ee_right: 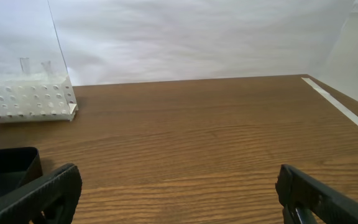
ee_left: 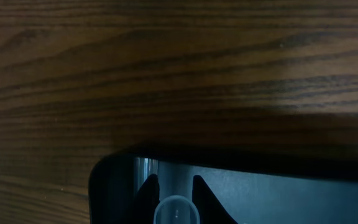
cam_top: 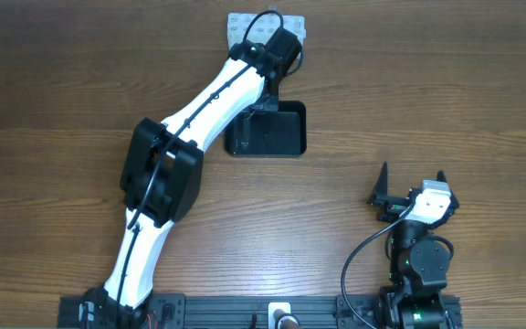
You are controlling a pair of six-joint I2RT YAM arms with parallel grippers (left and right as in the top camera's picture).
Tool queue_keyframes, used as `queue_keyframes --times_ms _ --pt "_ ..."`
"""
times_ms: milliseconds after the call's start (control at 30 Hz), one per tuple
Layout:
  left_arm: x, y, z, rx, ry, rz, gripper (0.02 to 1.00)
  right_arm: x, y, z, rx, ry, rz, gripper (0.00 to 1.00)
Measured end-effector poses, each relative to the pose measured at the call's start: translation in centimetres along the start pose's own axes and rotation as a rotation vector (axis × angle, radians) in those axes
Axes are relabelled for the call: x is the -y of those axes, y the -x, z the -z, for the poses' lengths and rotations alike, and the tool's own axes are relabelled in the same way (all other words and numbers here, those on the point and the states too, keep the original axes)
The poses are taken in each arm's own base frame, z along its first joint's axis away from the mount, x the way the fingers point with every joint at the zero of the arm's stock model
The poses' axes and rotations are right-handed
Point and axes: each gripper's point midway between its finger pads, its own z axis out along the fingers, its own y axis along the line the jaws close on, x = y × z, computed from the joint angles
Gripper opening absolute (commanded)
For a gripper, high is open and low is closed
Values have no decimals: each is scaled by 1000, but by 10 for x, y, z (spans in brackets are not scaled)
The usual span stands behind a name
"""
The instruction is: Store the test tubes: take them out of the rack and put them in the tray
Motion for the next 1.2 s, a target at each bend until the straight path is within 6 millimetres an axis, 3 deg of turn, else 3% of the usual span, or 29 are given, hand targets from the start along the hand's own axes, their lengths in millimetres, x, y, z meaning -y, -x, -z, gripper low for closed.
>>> queue_keyframes --times_ms 367,867,967,1000,1100,1200 --pt "3 -3 1 -3 1 -10 84 0 0 0 0 0 0 991" --pt "7 -1 2 9 -11 -7 494 0 0 0 0 0 0 991" --pt "7 6 5 34 -22 7 660 0 0 0 0 0 0 991" --pt "5 11 9 54 -29 12 673 0 0 0 0 0 0 991" --pt "-2 39 37 166 -64 16 860 0 0 0 0 0 0 993" --pt "-16 76 91 337 -111 26 998 0 0 0 0 0 -1 991"
